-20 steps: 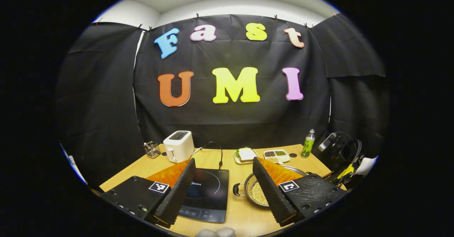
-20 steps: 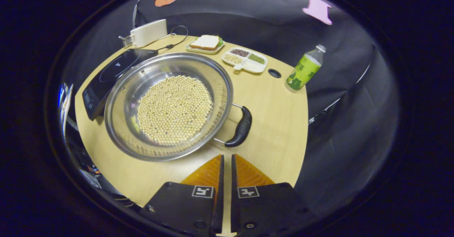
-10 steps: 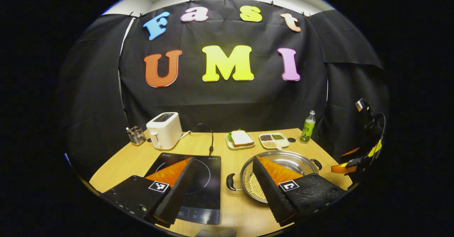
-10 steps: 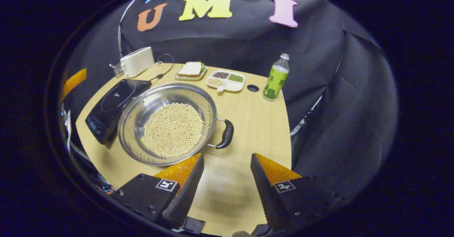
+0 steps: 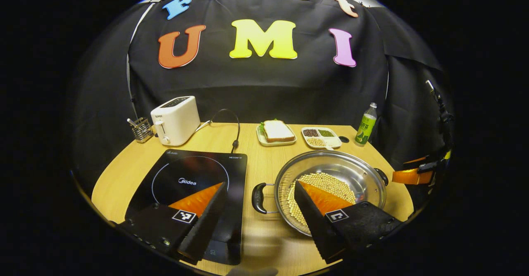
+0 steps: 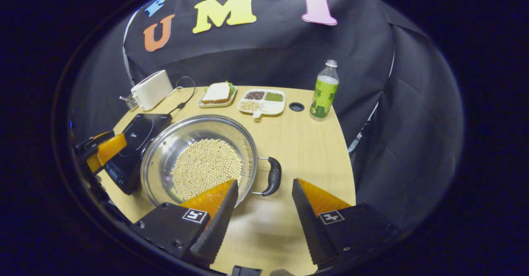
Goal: First push the handle of the pot to place it horizontally, then grasp the pot with both hands and set it on the induction cooktop.
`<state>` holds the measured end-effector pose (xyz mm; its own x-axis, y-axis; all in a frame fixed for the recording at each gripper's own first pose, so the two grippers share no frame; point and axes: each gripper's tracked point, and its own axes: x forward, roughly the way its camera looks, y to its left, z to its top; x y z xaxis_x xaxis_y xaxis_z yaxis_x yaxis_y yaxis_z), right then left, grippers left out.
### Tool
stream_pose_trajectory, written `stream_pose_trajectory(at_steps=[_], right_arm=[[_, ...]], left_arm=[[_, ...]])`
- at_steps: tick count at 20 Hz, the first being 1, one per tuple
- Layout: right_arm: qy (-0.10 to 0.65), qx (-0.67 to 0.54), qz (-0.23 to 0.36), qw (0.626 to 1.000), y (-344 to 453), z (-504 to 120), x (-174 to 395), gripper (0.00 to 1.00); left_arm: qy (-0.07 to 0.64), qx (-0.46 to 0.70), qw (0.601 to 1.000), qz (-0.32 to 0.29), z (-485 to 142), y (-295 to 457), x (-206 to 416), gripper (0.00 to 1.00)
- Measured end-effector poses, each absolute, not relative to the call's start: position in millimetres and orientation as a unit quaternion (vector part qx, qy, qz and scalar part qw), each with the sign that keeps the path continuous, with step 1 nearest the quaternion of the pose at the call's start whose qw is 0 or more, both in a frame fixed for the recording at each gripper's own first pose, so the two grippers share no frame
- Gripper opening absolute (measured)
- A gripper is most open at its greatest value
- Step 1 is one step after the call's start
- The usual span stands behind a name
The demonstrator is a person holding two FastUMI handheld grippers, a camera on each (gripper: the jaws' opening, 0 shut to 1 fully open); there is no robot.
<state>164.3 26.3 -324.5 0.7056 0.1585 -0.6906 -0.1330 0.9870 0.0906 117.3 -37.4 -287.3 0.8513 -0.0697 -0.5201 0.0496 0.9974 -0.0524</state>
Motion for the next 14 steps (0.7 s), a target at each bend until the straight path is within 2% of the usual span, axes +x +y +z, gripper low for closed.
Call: stream_pose_trajectory(at_steps=[1, 2, 3, 10, 11, 14], right_arm=[[0.382, 0.017, 0.081, 0.921, 30, -329, 170, 0.87], [0.388, 0.017, 0.079, 0.918, 32, -334, 174, 0.84], [0.392, 0.018, 0.075, 0.917, 31, -339, 179, 0.87], [0.418, 0.019, 0.071, 0.906, 37, -363, 192, 0.87], [0.422, 0.018, 0.07, 0.904, 37, -366, 193, 0.84], [0.432, 0.016, 0.071, 0.899, 37, -372, 194, 0.86]], left_arm=[[0.285, -0.015, 0.958, -0.024, -299, -35, 120, 0.97], [0.301, -0.019, 0.953, -0.026, -309, -39, 121, 0.97], [0.31, -0.027, 0.95, -0.029, -315, -43, 122, 0.97], [0.353, -0.018, 0.935, -0.031, -356, -53, 139, 0.98], [0.358, -0.015, 0.933, -0.03, -360, -53, 140, 0.98], [0.373, -0.02, 0.927, -0.033, -371, -60, 143, 0.98]])
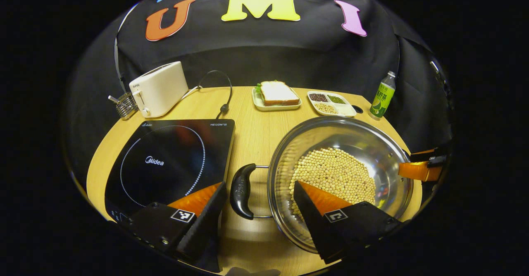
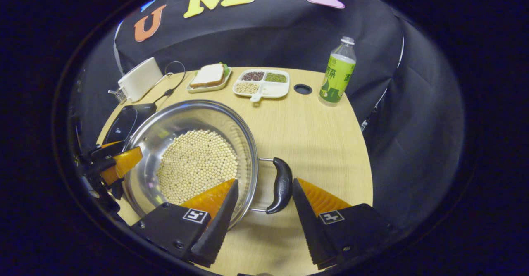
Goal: First push the handle of the pot to place it horizontally, then grasp the pot with both hands and set it on the induction cooktop.
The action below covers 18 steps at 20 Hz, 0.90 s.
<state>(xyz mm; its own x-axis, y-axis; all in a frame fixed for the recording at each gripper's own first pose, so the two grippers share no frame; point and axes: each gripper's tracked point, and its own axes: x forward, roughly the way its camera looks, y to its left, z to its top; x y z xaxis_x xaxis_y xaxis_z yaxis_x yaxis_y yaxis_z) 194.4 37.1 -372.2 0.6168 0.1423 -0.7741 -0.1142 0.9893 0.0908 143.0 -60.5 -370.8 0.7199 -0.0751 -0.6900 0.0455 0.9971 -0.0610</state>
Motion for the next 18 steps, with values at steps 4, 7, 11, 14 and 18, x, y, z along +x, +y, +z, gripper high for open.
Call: stream_pose_trajectory(at_steps=[4, 7, 11, 14, 18], right_arm=[[0.44, 0.016, 0.071, 0.895, 38, -378, 195, 0.85], [0.447, 0.016, 0.068, 0.892, 39, -381, 196, 0.84], [0.45, 0.017, 0.058, 0.891, 38, -382, 197, 0.72], [0.462, 0.028, 0.044, 0.885, 38, -383, 196, 0.67], [0.476, 0.025, 0.037, 0.878, 38, -382, 196, 0.59]], left_arm=[[0.382, -0.019, 0.923, -0.035, -380, -65, 147, 0.98], [0.391, -0.013, 0.92, -0.026, -385, -61, 148, 0.95], [0.401, -0.009, 0.916, -0.013, -387, -57, 148, 0.79], [0.419, -0.02, 0.908, -0.019, -389, -58, 147, 0.71], [0.439, -0.057, 0.897, -0.013, -388, -60, 147, 0.62]])
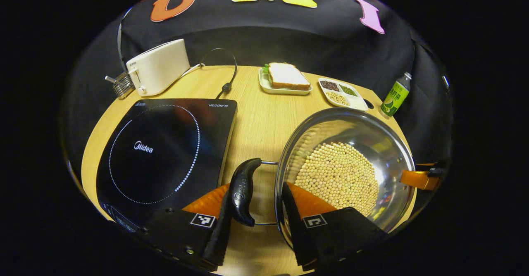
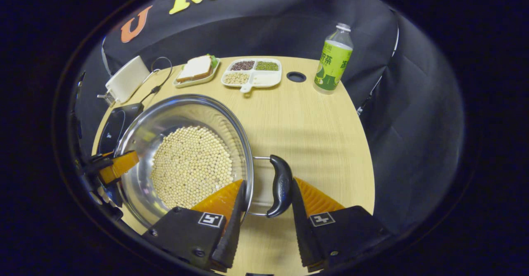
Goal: First push the handle of the pot to place it horizontally, then grasp the pot with both hands and set it on the induction cooktop.
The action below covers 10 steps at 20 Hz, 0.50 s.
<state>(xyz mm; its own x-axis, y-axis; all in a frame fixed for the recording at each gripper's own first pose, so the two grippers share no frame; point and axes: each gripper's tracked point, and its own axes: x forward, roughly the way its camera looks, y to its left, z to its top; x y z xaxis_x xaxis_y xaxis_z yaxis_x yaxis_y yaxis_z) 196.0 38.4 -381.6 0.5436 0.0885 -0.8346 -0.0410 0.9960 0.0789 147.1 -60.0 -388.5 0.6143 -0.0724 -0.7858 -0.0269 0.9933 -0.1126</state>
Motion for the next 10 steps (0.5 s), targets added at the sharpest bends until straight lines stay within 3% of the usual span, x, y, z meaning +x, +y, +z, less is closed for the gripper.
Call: stream_pose_trajectory(at_steps=[1, 3, 4, 10], right_arm=[[0.477, 0.028, 0.034, 0.878, 39, -382, 197, 0.58], [0.479, 0.032, 0.027, 0.877, 39, -381, 195, 0.55], [0.477, 0.035, 0.026, 0.878, 40, -378, 194, 0.55], [0.462, 0.046, 0.021, 0.886, 41, -359, 179, 0.53]], left_arm=[[0.442, -0.053, 0.896, -0.011, -388, -59, 146, 0.72], [0.451, -0.058, 0.89, -0.008, -388, -60, 142, 0.68], [0.449, -0.058, 0.892, -0.009, -384, -60, 142, 0.58], [0.424, -0.034, 0.905, -0.021, -359, -55, 145, 0.58]])
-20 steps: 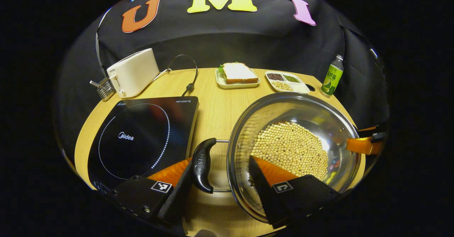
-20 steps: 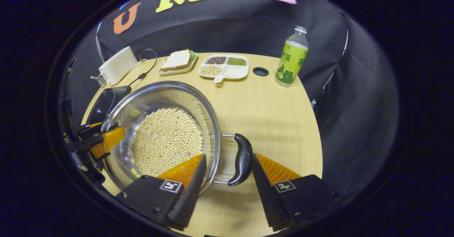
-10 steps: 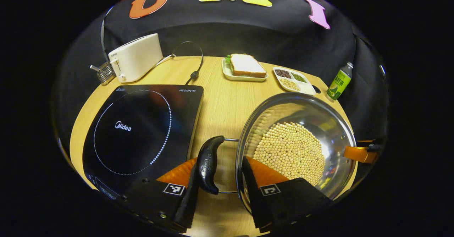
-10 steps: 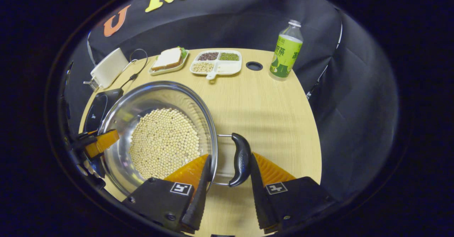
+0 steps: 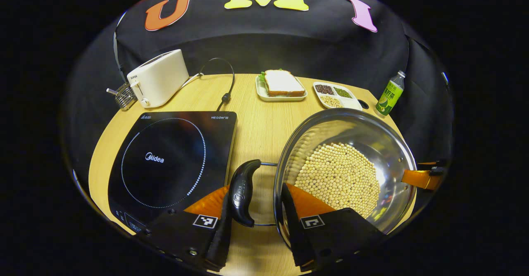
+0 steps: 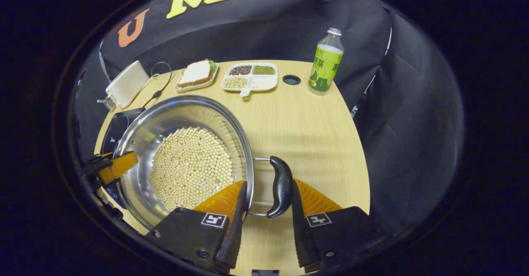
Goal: First push the handle of the pot to place it horizontally, then grasp the pot with both hands and set it on the induction cooktop.
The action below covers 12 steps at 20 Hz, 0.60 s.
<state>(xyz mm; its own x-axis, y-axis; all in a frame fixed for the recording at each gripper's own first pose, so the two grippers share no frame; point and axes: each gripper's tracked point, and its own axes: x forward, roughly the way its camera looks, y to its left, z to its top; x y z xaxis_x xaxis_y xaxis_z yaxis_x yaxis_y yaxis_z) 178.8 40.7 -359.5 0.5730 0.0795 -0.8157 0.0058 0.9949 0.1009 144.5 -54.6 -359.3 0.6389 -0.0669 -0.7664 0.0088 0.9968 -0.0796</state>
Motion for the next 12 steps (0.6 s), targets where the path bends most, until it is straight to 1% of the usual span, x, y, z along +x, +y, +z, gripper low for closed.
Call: stream_pose_trajectory(at_steps=[9, 10, 11, 12], right_arm=[[0.44, 0.046, 0.023, 0.897, 64, -326, 169, 0.53], [0.439, 0.048, 0.025, 0.897, 70, -323, 167, 0.56], [0.438, 0.05, 0.026, 0.897, 76, -319, 168, 0.53], [0.436, 0.052, 0.028, 0.898, 83, -317, 167, 0.54]], left_arm=[[0.407, -0.033, 0.913, -0.018, -327, -28, 138, 0.58], [0.403, -0.032, 0.915, -0.017, -323, -22, 137, 0.58], [0.4, -0.03, 0.916, -0.015, -319, -16, 138, 0.58], [0.397, -0.028, 0.917, -0.013, -316, -9, 137, 0.58]])
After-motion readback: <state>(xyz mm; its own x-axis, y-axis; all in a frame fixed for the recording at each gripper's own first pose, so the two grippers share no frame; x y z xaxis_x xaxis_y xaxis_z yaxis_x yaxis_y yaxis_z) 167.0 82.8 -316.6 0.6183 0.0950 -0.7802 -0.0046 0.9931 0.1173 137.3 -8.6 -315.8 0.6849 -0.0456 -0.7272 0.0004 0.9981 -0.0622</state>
